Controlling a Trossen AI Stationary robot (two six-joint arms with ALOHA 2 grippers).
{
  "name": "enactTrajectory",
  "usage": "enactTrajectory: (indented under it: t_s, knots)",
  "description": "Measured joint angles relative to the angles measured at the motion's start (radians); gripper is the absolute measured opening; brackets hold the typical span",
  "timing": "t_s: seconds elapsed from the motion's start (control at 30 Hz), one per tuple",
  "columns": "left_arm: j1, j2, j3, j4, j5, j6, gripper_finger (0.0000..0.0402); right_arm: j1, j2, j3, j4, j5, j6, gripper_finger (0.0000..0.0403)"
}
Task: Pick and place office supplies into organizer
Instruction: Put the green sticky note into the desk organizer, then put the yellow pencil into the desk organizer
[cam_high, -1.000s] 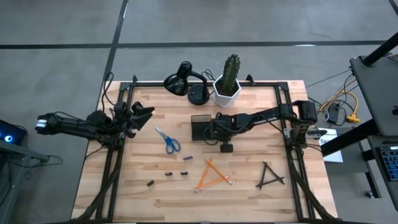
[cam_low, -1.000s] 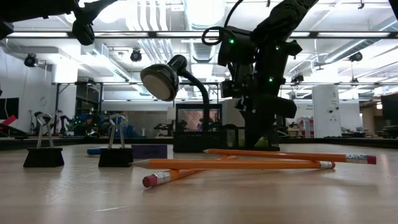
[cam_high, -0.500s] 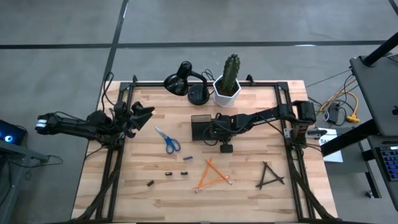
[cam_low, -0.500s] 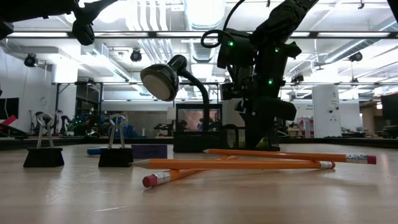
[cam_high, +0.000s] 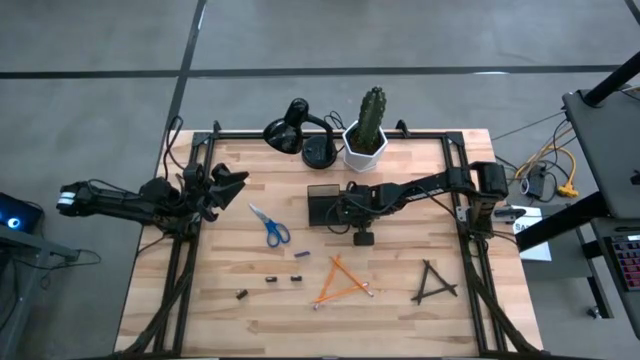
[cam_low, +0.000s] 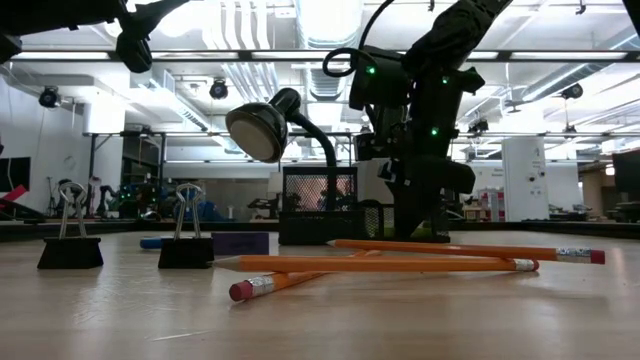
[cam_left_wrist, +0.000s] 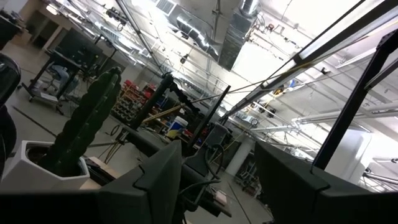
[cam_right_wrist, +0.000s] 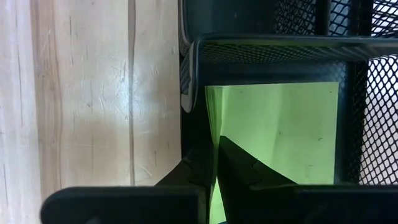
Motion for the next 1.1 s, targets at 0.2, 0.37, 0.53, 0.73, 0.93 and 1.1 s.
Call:
enactTrajectory:
  t_s: [0.2,0.37,0.53,0.73,0.93,1.1]
  knots:
    - [0.0,0.0,0.0,0.0,0.0,0.0,0.0187,0.0,-0.001,0.0,0.0,0.0,0.003,0.0009]
    - [0.0,0.0,0.0,0.0,0.0,0.0,0.0187,0.0,-0.001,0.0,0.0,0.008,0.004,0.0019]
    - [0.0,0.0,0.0,0.0,0.0,0.0,0.0187,-0.001,-0.001,0.0,-0.001,0.008,0.003,0.0047]
    - [0.0,0.0,0.0,0.0,0.0,0.0,0.0187,-0.001,-0.002,0.0,-0.008,0.007,0.003,0.0086]
    - [0.0,0.0,0.0,0.0,0.0,0.0,0.0187,0.0,-0.004,0.0,-0.01,0.006,0.005,0.0126]
    - [0.0,0.0,0.0,0.0,0.0,0.0,0.0187,0.0,-0.004,0.022,-0.039,0.009,0.027,0.0155]
